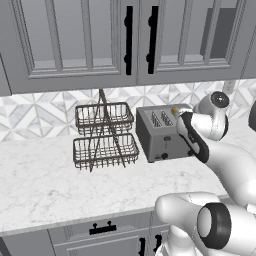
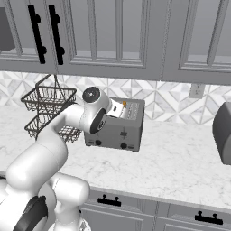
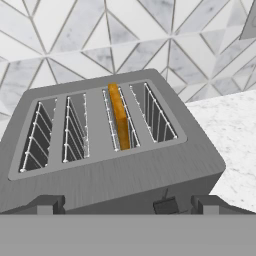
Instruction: Start the toaster. Once the lever pops up, take the bread to the plate on the dining counter.
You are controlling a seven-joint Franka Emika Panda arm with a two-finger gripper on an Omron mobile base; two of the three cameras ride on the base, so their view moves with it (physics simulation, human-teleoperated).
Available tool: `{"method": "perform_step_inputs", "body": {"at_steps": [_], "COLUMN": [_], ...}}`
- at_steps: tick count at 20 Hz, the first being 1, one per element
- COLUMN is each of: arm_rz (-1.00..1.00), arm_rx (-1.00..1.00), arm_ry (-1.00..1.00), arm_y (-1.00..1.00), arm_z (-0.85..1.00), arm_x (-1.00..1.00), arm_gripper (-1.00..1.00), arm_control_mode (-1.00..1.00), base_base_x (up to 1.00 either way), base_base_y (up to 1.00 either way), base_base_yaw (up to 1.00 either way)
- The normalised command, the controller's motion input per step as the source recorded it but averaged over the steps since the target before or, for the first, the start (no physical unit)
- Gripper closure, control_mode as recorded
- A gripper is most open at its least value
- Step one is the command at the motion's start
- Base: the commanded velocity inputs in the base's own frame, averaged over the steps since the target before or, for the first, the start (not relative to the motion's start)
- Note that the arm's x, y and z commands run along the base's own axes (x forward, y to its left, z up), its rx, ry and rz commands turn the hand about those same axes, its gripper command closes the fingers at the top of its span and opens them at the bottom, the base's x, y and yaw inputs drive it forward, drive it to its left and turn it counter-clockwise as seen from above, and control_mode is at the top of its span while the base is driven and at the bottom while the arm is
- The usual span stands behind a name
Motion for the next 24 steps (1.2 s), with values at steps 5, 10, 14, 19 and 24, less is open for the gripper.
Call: {"method": "perform_step_inputs", "body": {"at_steps": [5, 10, 14, 19, 24], "arm_rz": [0.00, 0.00, 0.05, 0.21, 0.15], "arm_rx": [0.00, 0.00, 0.00, 0.00, -0.01], "arm_ry": [0.00, 0.00, 0.00, 0.00, 0.00], "arm_y": [0.00, 0.00, 0.00, -0.02, -0.07], "arm_z": [0.00, 0.00, 0.02, 0.02, 0.07], "arm_x": [0.00, 0.04, 0.03, 0.00, 0.00], "arm_gripper": [-1.00, -1.00, -1.00, -1.00, -1.00], "arm_control_mode": [-1.00, -1.00, -1.00, -1.00, -1.00], "base_base_x": [0.00, 0.00, 0.00, 0.00, 0.00], "base_base_y": [0.00, 0.00, 0.00, 0.00, 0.00], "base_base_yaw": [0.00, 0.00, 0.00, 0.00, 0.00]}}
